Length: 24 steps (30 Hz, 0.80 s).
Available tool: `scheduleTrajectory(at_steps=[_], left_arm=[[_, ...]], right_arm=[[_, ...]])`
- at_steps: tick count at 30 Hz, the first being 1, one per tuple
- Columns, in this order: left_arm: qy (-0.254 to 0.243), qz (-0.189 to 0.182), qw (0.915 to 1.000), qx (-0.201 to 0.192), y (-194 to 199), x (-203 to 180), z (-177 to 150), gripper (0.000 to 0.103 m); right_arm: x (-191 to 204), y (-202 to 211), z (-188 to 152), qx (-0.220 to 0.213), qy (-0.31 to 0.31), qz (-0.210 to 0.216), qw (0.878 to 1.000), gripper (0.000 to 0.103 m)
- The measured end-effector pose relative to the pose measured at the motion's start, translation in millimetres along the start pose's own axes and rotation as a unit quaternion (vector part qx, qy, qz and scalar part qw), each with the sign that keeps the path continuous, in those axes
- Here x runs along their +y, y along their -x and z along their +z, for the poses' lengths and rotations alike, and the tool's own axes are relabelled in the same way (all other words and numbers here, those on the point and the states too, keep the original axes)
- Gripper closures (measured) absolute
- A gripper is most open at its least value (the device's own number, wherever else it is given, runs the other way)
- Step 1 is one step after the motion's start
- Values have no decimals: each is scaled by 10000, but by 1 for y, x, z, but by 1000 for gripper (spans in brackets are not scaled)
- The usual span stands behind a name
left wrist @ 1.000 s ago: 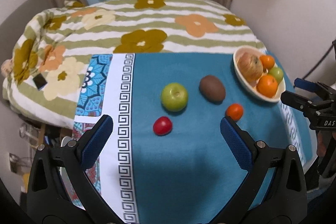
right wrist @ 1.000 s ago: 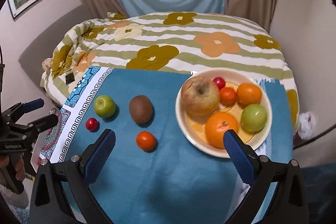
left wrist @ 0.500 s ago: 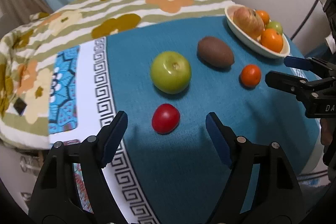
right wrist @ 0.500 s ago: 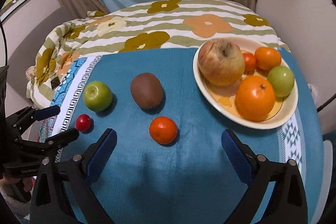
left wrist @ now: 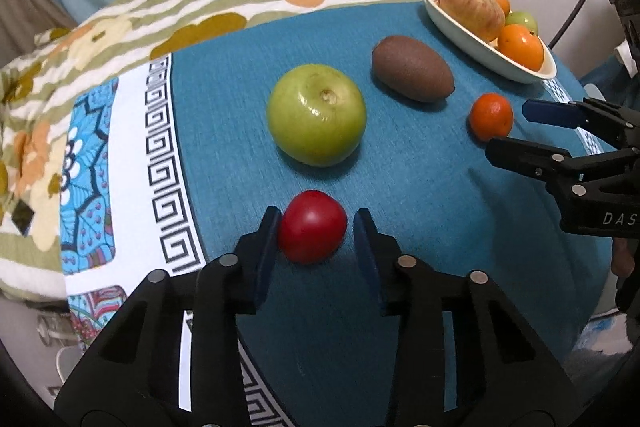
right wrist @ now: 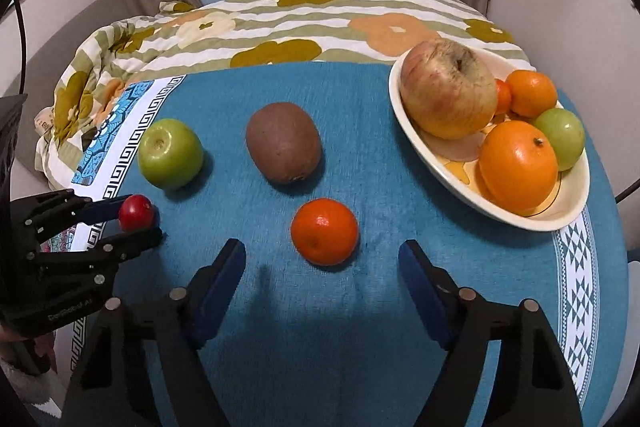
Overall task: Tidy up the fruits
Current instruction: 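Grasp the red cherry tomato with left tool while right tool grasps a tangerine, then carry the tomato and tangerine into the bowl and release them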
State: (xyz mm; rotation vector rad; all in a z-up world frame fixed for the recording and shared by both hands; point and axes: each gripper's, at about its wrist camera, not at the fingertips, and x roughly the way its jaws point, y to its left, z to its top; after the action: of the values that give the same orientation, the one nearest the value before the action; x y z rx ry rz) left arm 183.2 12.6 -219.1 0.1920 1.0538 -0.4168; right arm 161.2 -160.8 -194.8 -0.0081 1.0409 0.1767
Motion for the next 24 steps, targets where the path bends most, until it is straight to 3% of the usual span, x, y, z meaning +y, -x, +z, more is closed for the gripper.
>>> scheduleTrajectory(at_steps=[9,16,21,24], left_arm=[[-42,13,10000,43,4,2,-5,66],[131,54,9999,81,9,7,-10,66],[254,129,9996,60,13,13,-11,66],[365,150,9992,2,18,16,-9,66]], right_arm=[[1,-9,0,95,-8,50,9999,42],[1,-12,3,65,-17,-3,10000,45],[1,-16,7,115,81,47,9999,69],[2,-13,9,88,100,73,9999,69]])
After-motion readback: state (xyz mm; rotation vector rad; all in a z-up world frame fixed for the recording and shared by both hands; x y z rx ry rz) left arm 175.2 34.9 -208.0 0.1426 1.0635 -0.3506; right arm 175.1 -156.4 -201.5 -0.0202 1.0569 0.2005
